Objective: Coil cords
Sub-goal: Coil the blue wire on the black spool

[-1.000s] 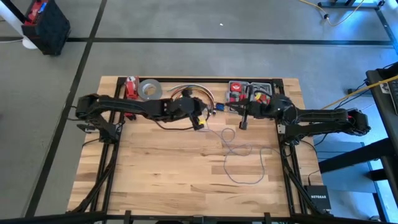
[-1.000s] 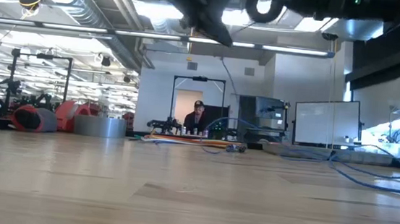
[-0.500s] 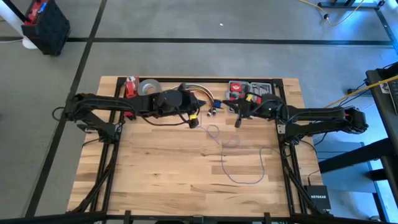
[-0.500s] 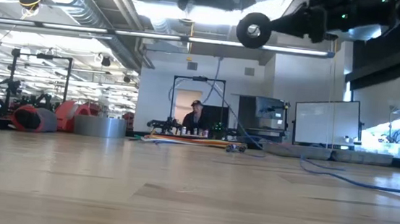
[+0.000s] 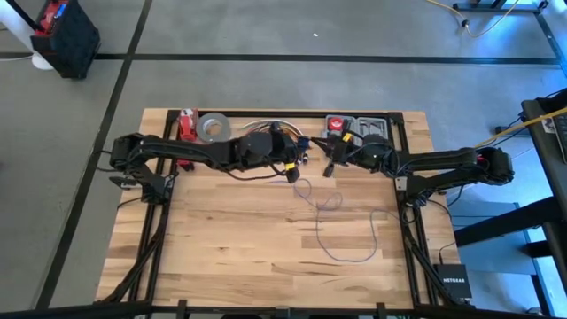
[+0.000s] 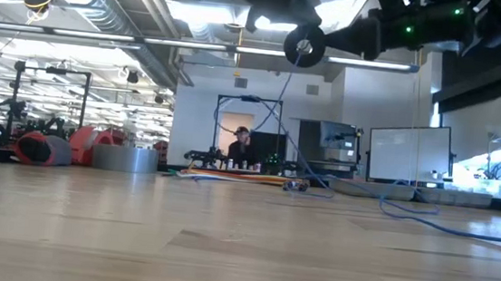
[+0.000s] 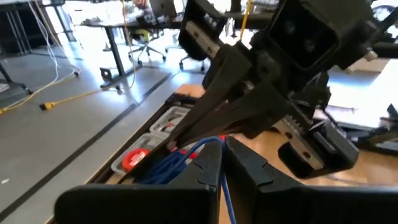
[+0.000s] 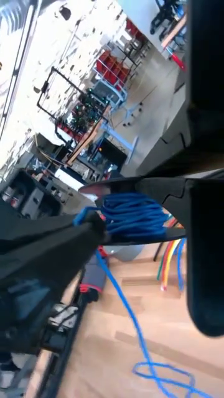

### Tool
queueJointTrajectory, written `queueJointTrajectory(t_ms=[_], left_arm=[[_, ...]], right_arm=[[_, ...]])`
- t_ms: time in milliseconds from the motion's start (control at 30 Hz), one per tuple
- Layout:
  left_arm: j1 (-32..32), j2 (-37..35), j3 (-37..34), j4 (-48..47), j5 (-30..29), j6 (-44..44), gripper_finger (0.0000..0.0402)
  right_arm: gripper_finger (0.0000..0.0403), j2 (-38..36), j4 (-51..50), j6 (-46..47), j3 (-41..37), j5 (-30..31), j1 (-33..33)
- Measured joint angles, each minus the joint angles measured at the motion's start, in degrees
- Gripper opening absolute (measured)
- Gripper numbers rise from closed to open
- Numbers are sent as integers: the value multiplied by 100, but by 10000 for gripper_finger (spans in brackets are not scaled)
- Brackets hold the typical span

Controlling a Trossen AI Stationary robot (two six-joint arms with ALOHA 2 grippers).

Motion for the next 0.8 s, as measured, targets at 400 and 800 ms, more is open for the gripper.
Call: queueJointTrajectory(t_ms=[400,800], left_arm=[[19,228,4,663,-7,266,10],[-10,314,2,1354,-25,231,11]], right_arm=[[2,7,238,506,-14,423,2],[1,-4,501,1056,10,735,7]])
